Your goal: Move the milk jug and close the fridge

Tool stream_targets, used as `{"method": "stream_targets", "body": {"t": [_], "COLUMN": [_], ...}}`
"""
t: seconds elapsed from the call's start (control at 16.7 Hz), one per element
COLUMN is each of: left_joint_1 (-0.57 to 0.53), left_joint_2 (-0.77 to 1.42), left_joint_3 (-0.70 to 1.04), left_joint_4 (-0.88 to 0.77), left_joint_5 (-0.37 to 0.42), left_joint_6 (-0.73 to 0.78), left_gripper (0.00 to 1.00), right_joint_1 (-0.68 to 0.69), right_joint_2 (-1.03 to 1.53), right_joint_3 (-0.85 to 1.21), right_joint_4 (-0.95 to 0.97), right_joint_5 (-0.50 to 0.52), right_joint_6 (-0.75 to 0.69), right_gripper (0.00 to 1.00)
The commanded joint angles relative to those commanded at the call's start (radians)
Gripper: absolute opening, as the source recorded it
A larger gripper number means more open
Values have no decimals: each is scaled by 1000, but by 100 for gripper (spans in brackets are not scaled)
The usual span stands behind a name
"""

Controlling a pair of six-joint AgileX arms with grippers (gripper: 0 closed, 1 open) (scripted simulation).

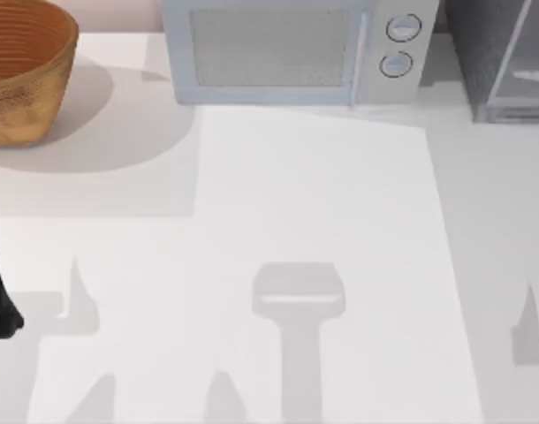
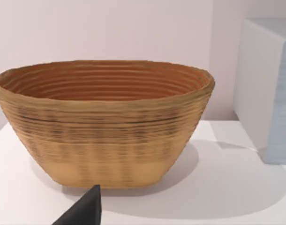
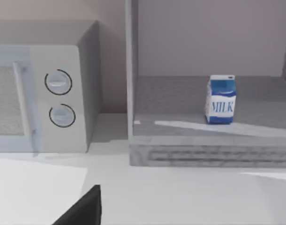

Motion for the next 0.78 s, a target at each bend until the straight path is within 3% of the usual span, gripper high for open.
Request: {"method": "stream_targets", "body": {"t": [0.48,0.78], "left_joint_1": [0,0], "left_joint_2": [0,0], "left_joint_3": [0,0], "left_joint_4": [0,0], "left_joint_5": [0,0], "left_joint_6": [0,0], "left_gripper": [100,100], "right_joint_1": [-8,-7], "right_joint_2": [-358,-482], "right_joint_3": [293,395], "right_joint_4": [-681,-915], "right_joint_5": [13,13], "right_joint_6": [-9,-8], "right_gripper": [100,100]}}
